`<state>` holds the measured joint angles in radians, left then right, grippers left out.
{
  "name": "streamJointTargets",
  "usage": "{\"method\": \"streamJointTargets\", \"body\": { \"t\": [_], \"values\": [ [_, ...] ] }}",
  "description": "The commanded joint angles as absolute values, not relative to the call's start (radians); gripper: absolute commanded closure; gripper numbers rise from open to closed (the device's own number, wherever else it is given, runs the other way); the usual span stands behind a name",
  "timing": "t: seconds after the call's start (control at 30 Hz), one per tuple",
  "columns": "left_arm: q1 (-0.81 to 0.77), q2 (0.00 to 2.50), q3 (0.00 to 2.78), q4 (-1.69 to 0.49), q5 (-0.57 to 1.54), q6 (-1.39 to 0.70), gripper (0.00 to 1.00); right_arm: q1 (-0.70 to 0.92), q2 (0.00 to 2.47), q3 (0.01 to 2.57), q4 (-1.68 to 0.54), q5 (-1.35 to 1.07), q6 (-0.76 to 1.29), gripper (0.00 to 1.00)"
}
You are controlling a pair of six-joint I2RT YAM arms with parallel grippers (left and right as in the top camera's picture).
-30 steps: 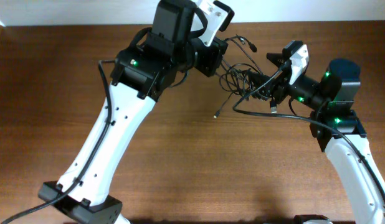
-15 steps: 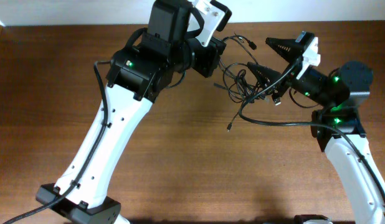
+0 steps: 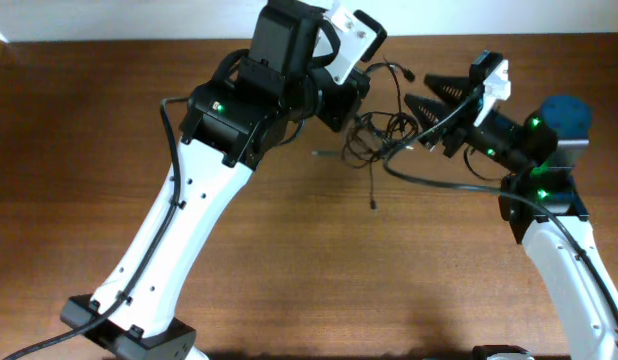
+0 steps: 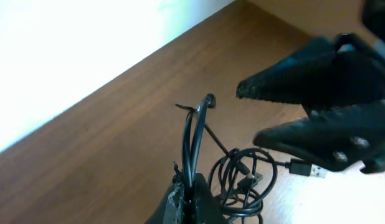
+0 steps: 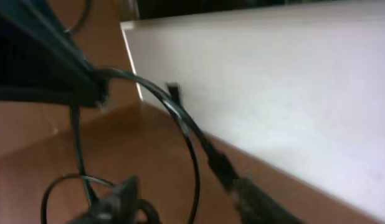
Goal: Untangle cables
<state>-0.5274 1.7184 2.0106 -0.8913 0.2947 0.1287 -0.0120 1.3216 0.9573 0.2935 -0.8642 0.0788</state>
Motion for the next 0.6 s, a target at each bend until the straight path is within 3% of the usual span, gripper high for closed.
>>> {"method": "streamJointTargets", "body": {
  "t": [0.0,0.1,0.27,0.3,0.33,0.47,0.53,0.57],
  "values": [
    [-0.527,1.687,2.03,-0.896,0.283,0.26,1.0,-0.056,1.321,0.954,0.224,-0.853,0.083,0.63],
    [-0.527,1.687,2.03,-0.891,0.284,0.264,1.0,-0.086,1.321,0.954,0.146,-0.876,0.08,0.76],
    [-0.527,1.686,2.03,-0.86,0.323,0.264,1.0,-0.086,1.321,0.954,0.016,-0.966,-0.078,0.75],
    [-0.527,1.687,2.03,-0.846,0.335,0.264,1.0,-0.086,1.321,0.954,-0.035,-0.966,-0.133,0.63],
    [-0.527,1.686,2.03,-0.838,0.353,0.265,1.0,-0.086,1.321,0.954,-0.062,-0.966,-0.165,0.58],
    [-0.527,1.686,2.03,-0.831,0.435,0.295,1.0,-0.086,1.321,0.954,-0.07,-0.989,-0.212,0.55],
    [-0.527,1.686,2.03,-0.831,0.443,0.295,1.0,-0.086,1.321,0.954,-0.072,-1.015,-0.214,0.48],
    [-0.527,1.687,2.03,-0.831,0.465,0.295,1.0,-0.086,1.321,0.954,-0.071,-1.034,-0.214,0.4]
  ]
}}
